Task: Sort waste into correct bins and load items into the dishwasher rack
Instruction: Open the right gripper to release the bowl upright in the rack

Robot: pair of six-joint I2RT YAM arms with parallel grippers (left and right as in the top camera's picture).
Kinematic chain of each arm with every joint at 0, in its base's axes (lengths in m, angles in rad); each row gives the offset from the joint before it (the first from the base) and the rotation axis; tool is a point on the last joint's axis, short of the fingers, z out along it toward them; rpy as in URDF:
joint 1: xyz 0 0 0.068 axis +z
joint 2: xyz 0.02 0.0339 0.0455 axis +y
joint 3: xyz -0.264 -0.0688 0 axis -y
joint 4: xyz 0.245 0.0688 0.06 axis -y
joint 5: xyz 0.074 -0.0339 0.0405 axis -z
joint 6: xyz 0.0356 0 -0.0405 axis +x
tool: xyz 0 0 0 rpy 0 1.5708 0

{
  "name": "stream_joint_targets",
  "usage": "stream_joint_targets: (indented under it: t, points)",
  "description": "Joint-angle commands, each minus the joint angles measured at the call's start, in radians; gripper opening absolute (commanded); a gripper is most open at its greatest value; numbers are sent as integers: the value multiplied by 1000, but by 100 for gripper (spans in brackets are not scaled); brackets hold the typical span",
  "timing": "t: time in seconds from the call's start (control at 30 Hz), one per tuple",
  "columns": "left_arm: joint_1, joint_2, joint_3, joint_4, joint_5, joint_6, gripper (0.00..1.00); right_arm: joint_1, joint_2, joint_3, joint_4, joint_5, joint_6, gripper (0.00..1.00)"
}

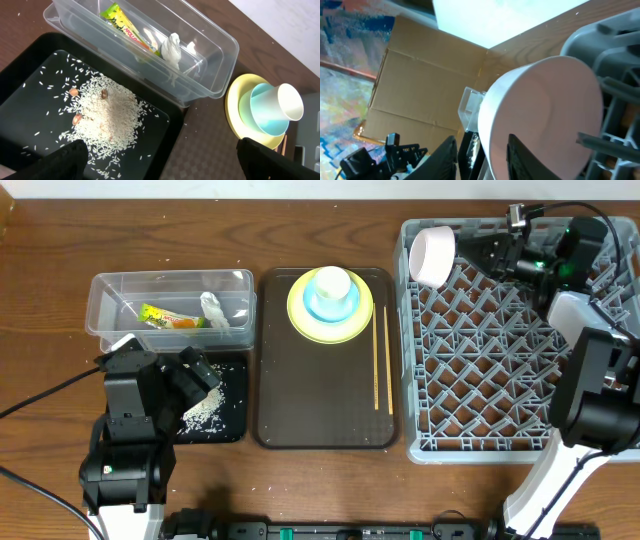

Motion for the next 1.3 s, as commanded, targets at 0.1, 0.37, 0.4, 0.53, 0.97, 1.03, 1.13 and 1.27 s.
stream_joint_targets:
  t: [0.1, 0.37, 0.4, 0.53, 0.97, 1.03, 1.13, 1.27]
  points:
    - [7, -1, 18, 0, -8, 2, 98, -37, 5, -6, -19, -23, -10, 31]
    - [7, -1, 18, 0, -8, 2, 98, -61, -1, -4, 5, 114, 93, 21]
    - [7, -1, 18, 0, -8, 2, 98, -60, -7, -4, 5, 132, 93, 21]
    - [7, -1, 18, 0, -8, 2, 98, -50, -52, -4, -1, 213, 92, 21]
    - [7, -1, 18, 0, -8, 2, 98, 45, -481, -3, -698, 1037, -435, 21]
    - [7, -1, 18, 0, -8, 2, 98, 97, -533, -3, -739, 1154, -558, 21]
    - [7, -1, 18, 0, -8, 2, 98, 190, -571, -3, -750, 1225, -709, 16]
    - [7, -1, 18, 0, -8, 2, 98, 334, -564, -3, -751, 1318, -841, 8]
